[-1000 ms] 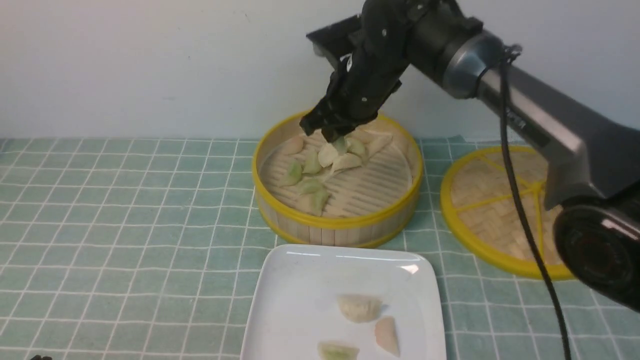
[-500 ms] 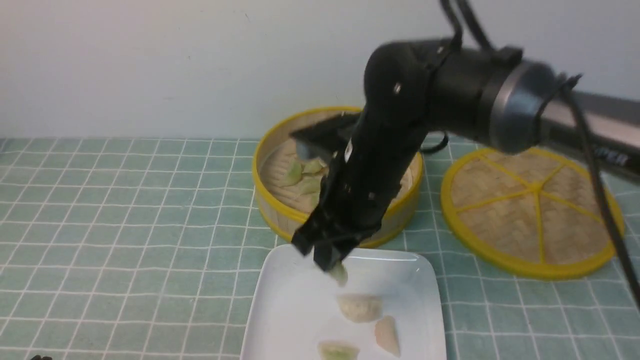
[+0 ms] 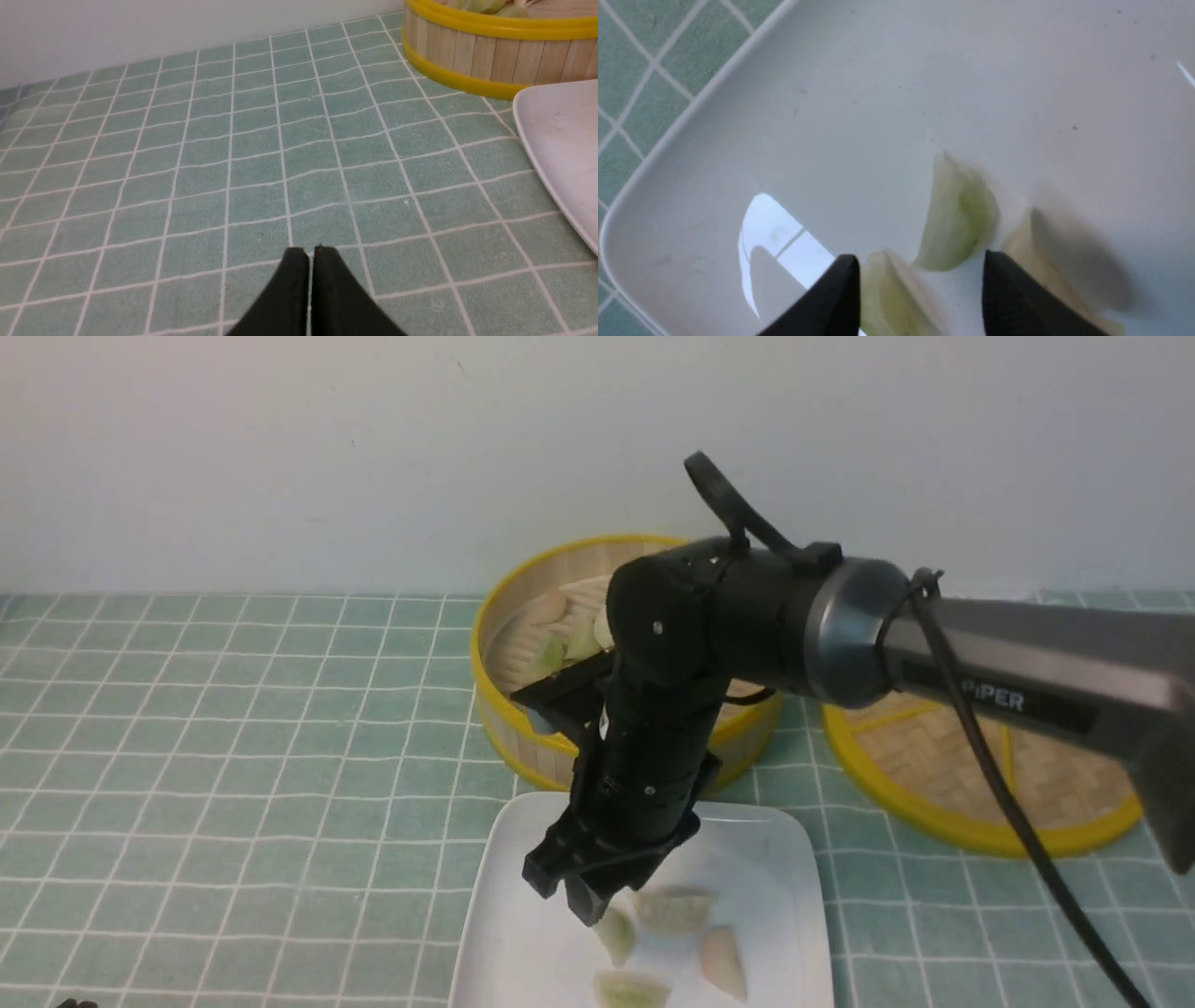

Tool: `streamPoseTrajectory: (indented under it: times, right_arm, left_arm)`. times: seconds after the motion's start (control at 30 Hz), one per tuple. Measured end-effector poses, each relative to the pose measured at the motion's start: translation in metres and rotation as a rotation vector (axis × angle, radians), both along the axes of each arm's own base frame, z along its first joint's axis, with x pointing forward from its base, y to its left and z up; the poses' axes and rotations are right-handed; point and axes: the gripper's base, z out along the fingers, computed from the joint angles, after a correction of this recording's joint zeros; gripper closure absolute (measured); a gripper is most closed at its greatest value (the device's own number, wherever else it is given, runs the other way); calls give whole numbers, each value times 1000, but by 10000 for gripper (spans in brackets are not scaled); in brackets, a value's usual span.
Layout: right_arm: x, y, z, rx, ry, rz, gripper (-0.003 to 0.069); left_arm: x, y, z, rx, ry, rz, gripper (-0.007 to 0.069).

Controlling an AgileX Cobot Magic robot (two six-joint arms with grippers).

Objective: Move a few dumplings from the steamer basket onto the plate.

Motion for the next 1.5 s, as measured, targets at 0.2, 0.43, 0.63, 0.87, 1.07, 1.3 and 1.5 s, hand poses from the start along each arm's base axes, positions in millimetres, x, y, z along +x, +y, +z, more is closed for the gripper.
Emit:
streamPoseTrajectory:
  times: [0.2, 0.43, 0.63, 0.87, 1.07, 1.3, 1.5]
  right_arm:
    - [-3, -11, 63, 52, -142, -57, 293]
    - [-78, -91, 206, 242, -435, -161, 618]
    - [-153, -164, 244, 367, -590, -189, 670]
    - [-227, -232, 211, 714, -893, -242, 673]
    - [-261, -265, 150, 958, -1010, -342, 673]
    - [-290, -289, 114, 1275, -1258, -311, 673]
    - [-280, -278, 100, 1216, -1285, -262, 673]
  left_arm:
    - [0, 0, 0, 0, 0, 0, 631]
    - [0, 0, 0, 0, 0, 0, 631]
    - [0, 0, 0, 0, 0, 0, 631]
    - [0, 0, 0, 0, 0, 0, 631]
    - [0, 0, 0, 0, 0, 0, 631]
    - [0, 0, 0, 0, -1, 0, 631]
    - [0, 0, 0, -4, 0, 0, 631]
